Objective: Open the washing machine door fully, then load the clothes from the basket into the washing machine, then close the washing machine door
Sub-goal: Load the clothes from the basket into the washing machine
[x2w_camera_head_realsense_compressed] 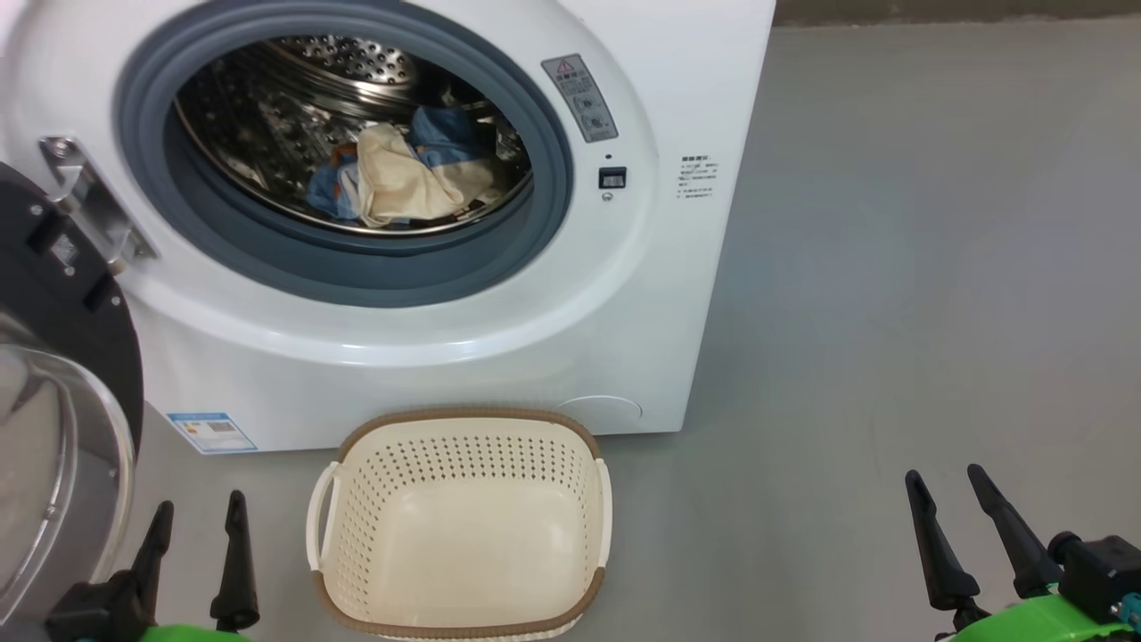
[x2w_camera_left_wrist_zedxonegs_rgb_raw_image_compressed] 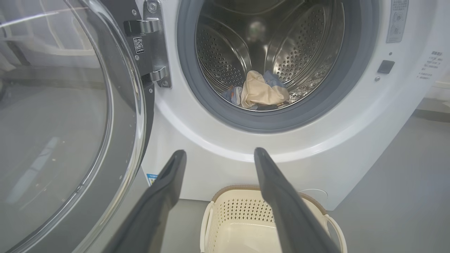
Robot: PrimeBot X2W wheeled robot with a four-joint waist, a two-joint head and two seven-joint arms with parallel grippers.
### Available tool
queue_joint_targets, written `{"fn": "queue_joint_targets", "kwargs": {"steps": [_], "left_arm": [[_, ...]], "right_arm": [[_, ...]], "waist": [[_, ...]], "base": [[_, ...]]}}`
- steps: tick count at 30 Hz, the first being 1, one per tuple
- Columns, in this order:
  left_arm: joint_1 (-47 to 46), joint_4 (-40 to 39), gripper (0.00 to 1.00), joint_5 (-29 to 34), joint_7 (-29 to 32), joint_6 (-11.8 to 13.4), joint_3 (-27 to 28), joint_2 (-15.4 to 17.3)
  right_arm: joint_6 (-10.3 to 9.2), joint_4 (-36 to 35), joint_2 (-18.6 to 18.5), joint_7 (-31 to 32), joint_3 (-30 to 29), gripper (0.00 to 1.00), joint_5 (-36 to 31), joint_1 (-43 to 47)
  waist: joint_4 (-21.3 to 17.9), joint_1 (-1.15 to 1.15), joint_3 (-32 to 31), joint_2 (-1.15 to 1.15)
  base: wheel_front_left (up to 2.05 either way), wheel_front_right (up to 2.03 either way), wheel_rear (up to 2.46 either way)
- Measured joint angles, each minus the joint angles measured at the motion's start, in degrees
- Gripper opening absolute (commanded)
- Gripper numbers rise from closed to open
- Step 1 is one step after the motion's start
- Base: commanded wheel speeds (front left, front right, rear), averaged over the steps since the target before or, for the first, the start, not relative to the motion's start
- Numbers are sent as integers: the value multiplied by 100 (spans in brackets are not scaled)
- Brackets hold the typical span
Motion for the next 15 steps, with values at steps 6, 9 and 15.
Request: {"fn": "queue_joint_targets", "kwargs": {"steps": [6,9,15], "left_arm": [[249,-227,100,0,0,0,18,1],[341,-321,100,0,0,0,37,1],[349,-355,100,0,0,0,37,2]], "right_arm": [[0,-25,2,0,-58,100,0,132],[0,-55,3,1,-75,100,0,185],[0,-65,7,1,-118,100,0,197]], "waist": [[60,0,-127,0],[74,0,-151,0],[83,0,-142,0]], "base": [[0,0,0],[0,0,0],[0,0,0]]}}
